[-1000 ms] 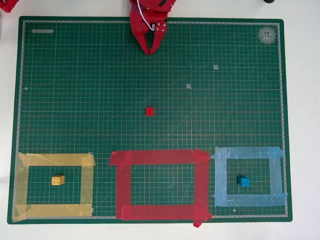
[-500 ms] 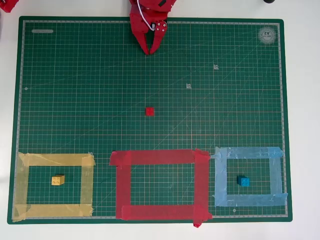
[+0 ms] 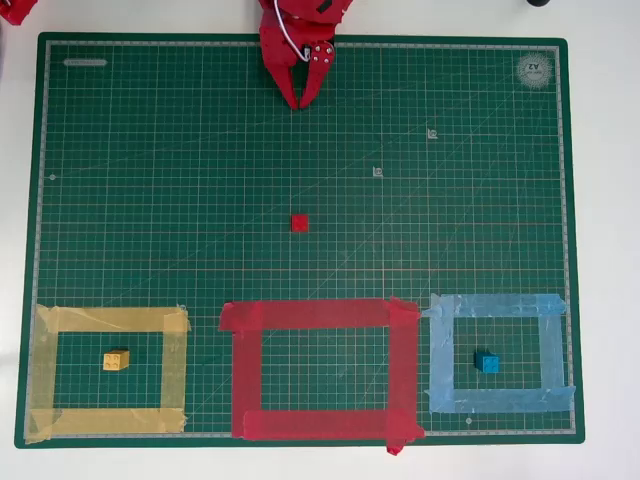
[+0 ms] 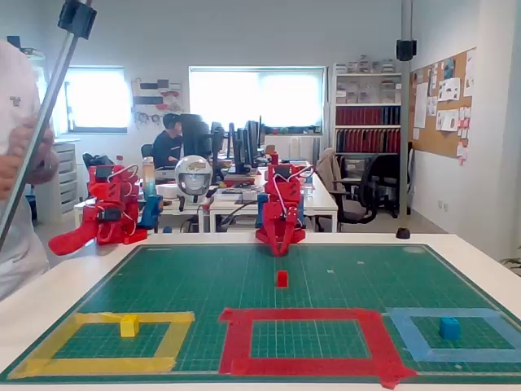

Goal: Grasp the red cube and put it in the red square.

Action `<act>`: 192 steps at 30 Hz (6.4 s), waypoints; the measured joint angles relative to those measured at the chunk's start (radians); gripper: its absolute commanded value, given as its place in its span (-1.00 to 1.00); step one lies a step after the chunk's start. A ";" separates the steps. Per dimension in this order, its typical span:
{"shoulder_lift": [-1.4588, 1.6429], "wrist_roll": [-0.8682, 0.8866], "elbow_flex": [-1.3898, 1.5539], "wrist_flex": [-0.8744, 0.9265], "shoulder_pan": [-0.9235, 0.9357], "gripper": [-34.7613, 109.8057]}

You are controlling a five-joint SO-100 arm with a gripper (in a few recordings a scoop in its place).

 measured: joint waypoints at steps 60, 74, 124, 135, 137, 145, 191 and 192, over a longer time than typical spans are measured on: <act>-1.468 0.000 -1.388 0.032 0.026 -0.53; -1.921 -0.035 -1.580 -0.095 -0.017 -0.53; -2.037 -0.037 -1.703 -0.018 0.028 -0.21; -2.063 -0.037 -1.704 -0.018 0.028 -0.21; -2.074 -0.037 -1.704 -0.018 0.028 -0.21; -2.125 -0.037 -1.733 -0.018 0.028 -0.21; -2.181 -0.054 -1.752 -0.046 0.028 -0.53; -2.181 -0.054 -1.752 -0.046 0.028 -0.53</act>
